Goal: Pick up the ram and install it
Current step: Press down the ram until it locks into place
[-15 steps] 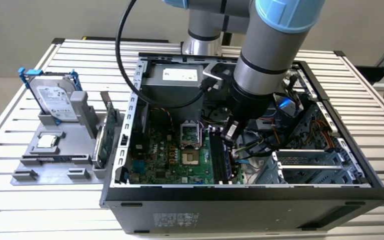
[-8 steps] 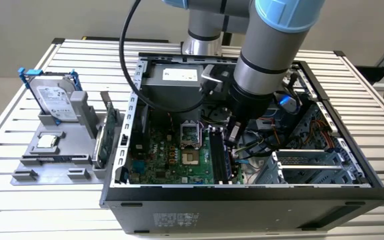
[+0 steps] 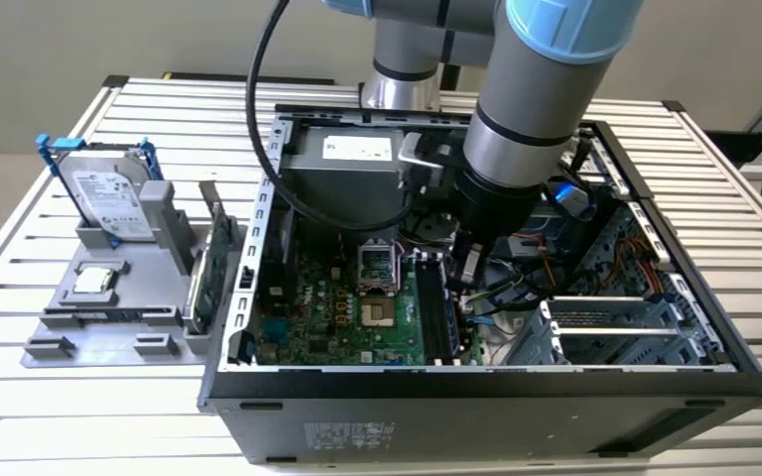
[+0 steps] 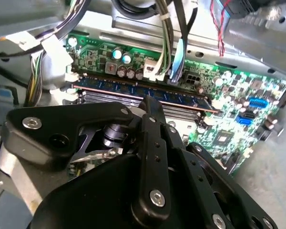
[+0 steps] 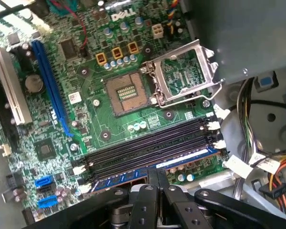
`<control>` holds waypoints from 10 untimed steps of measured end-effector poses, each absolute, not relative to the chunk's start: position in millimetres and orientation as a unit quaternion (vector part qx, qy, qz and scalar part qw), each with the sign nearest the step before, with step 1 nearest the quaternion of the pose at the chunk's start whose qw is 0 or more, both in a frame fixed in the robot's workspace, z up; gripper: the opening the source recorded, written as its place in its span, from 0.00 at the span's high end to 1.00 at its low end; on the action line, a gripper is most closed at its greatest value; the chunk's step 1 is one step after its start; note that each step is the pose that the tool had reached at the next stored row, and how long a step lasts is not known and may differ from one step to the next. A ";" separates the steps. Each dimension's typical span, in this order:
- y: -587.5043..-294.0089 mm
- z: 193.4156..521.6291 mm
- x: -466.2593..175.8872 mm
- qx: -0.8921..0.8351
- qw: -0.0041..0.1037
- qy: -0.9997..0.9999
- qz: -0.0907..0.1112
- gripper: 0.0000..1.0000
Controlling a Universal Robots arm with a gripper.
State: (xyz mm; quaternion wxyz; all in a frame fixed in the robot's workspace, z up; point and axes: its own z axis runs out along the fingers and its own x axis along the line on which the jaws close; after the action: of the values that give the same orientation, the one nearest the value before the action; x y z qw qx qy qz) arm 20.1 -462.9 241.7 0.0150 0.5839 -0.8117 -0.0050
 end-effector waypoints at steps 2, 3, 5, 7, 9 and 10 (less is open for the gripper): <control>-462.8 241.7 20.1 0.597 0.015 -0.802 -0.005 1.00; -462.8 241.7 20.1 0.603 0.015 -0.798 -0.005 1.00; -462.7 241.7 20.1 0.613 0.015 -0.790 -0.004 1.00; -462.5 241.7 20.1 0.625 0.015 -0.780 -0.004 1.00; -462.5 241.7 20.1 0.627 0.015 -0.778 -0.004 1.00; -462.6 241.7 20.1 0.628 0.015 -0.778 -0.004 1.00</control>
State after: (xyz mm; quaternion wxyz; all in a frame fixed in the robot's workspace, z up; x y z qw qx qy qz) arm 20.1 -462.6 241.7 0.0153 0.6277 -0.7783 -0.0042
